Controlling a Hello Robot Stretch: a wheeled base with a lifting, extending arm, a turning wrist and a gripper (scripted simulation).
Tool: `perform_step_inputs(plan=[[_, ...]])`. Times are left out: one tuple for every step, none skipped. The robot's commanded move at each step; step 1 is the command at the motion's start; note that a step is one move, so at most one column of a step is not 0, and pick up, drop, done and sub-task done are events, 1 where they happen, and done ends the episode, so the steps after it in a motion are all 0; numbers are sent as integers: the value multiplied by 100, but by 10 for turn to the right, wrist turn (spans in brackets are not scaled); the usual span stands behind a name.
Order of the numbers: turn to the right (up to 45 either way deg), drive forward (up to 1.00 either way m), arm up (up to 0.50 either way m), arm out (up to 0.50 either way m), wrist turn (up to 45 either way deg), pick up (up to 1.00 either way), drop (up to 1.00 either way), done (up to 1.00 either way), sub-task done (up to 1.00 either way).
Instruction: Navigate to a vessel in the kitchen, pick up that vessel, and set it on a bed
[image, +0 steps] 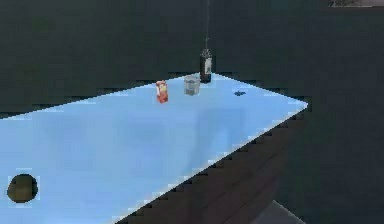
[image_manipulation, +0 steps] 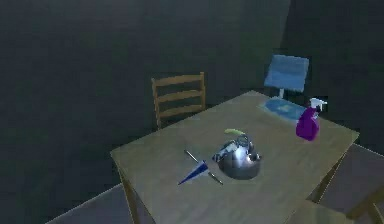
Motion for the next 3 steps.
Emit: perform_step_inputs(plan=[[450,0,0,0,0,0,0,0,0],[0,60,0,0,0,0,0,0,0],[150,0,0,0,0,0,0,0,0]])
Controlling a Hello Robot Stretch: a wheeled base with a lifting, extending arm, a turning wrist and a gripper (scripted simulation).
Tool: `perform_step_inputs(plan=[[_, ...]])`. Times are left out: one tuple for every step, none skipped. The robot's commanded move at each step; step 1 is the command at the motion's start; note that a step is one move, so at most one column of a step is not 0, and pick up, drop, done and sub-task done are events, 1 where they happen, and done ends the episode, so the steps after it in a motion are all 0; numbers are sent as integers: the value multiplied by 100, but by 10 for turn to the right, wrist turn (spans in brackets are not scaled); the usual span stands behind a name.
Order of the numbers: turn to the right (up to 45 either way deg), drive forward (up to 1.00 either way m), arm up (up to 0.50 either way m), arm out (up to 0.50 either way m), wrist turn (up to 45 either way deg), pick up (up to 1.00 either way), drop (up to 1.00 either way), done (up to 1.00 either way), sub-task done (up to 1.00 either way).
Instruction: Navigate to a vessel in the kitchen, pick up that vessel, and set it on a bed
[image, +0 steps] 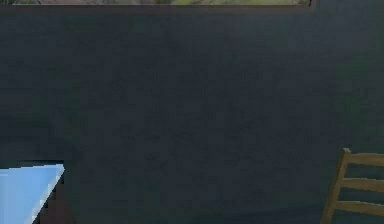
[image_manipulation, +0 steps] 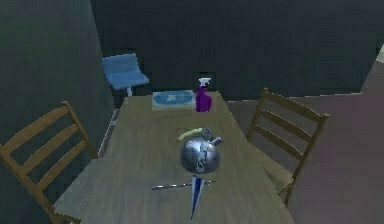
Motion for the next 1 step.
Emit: perform_step_inputs(plan=[[0,0,50,0,0,0,0,0,0]])
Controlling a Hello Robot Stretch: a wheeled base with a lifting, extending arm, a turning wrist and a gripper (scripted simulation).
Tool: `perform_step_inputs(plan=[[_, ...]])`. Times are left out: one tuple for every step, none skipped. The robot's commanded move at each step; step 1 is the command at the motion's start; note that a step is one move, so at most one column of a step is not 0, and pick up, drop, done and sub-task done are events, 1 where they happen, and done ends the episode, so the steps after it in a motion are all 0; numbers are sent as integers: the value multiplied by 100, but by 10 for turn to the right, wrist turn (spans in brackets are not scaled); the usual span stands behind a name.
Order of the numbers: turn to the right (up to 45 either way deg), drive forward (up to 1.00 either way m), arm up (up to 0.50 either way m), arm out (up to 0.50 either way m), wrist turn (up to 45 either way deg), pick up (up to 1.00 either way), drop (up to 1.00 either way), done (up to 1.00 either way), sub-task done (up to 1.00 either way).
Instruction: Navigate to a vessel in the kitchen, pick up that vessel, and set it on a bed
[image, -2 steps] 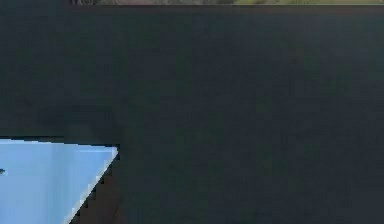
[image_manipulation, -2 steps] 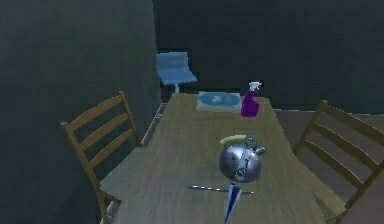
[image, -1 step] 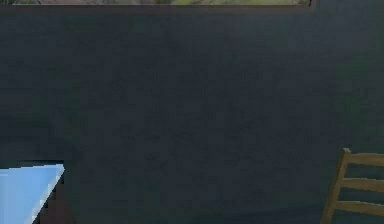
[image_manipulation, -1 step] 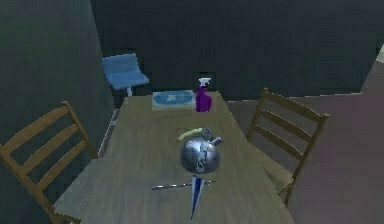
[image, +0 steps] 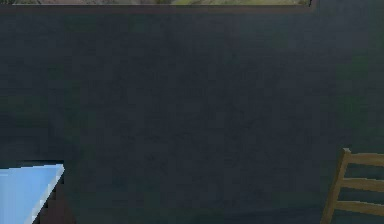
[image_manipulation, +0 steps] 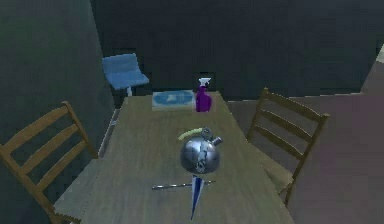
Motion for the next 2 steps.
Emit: perform_step_inputs(plan=[[0,0,32,0,0,0,0,0,0],[0,0,0,34,0,0,0,0,0]])
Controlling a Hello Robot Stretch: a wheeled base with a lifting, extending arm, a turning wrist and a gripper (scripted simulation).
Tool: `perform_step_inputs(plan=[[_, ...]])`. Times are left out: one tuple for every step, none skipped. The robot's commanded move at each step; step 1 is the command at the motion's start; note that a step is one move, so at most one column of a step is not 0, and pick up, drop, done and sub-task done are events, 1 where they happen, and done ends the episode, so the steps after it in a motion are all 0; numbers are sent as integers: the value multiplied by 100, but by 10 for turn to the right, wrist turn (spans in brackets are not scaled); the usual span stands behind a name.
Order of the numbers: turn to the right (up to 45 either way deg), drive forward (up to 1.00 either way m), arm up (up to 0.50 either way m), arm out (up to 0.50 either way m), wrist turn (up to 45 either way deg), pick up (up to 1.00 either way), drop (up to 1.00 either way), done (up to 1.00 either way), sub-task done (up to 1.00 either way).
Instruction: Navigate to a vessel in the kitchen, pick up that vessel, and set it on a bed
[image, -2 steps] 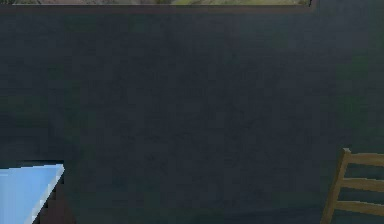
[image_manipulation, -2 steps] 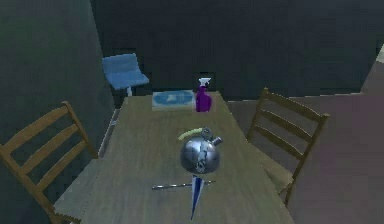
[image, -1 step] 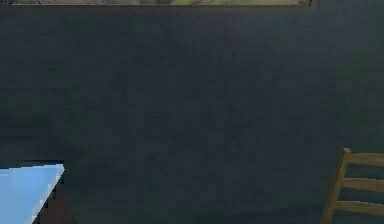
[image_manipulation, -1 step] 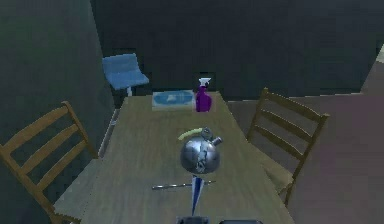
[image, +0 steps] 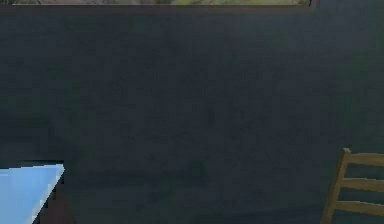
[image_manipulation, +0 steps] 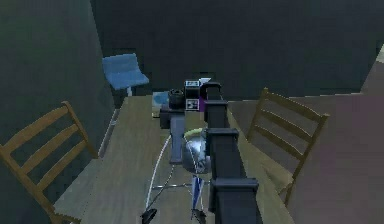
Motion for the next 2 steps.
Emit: perform_step_inputs(plan=[[0,0,0,0,450,0,0,0,0],[0,0,0,0,450,0,0,0,0]])
